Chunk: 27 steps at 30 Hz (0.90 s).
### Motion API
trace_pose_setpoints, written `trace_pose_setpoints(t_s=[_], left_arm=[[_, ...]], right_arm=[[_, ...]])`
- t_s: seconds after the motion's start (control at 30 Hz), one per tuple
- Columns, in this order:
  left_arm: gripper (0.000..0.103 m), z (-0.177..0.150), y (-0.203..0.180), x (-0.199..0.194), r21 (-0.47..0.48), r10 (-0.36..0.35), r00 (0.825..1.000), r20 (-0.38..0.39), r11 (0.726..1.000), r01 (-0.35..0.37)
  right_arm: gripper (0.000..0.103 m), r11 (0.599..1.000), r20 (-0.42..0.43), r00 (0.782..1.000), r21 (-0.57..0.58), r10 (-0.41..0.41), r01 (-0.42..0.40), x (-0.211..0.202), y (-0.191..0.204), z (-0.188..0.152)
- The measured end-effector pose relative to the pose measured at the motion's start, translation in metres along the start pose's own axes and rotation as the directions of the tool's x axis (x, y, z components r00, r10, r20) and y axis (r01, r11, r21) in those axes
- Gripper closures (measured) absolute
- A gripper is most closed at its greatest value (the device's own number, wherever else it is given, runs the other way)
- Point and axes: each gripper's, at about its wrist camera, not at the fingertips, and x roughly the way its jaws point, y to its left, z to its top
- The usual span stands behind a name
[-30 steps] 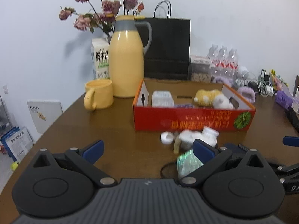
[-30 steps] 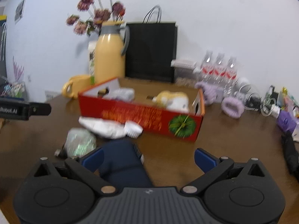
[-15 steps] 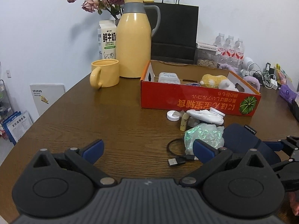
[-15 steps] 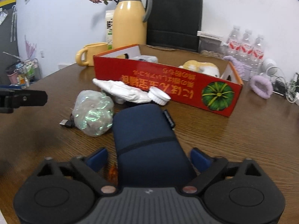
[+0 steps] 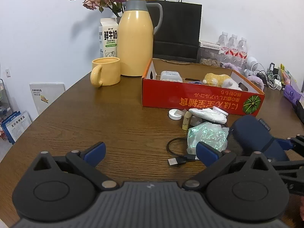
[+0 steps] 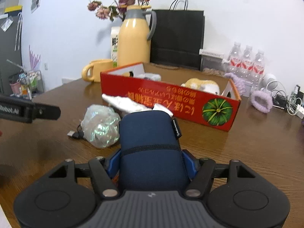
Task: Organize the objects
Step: 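Grasp the navy zippered case with the right tool, then grasp the black USB cable with the left tool while the right tool holds the case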
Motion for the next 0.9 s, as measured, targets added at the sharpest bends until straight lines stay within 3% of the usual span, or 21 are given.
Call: trace_pose_setpoints(t_s=[0.23,0.6,0.9], left_arm=[[0.0,-0.001,0.0,0.002,-0.001,-0.001,1.0,-0.009,1.0,0.001],[0.0,-0.008,-0.007,0.012,0.016,-0.014,0.999,-0.049,1.0,0.015],[0.0,-0.016,-0.019,0.031,0.03,-0.028,0.992,-0.127,0.999,0.032]], right_arm=[[0.038,0.998,0.061,0.997,0.051,-0.046,0.043,-0.017,-0.016,0.0],[0.038,0.981,0.049,0.986,0.121,-0.157,0.15,-0.02,-0.047,-0.006],[0.038,0.978,0.045,0.986,0.137,-0.163,0.156,-0.017,-0.049,-0.01]])
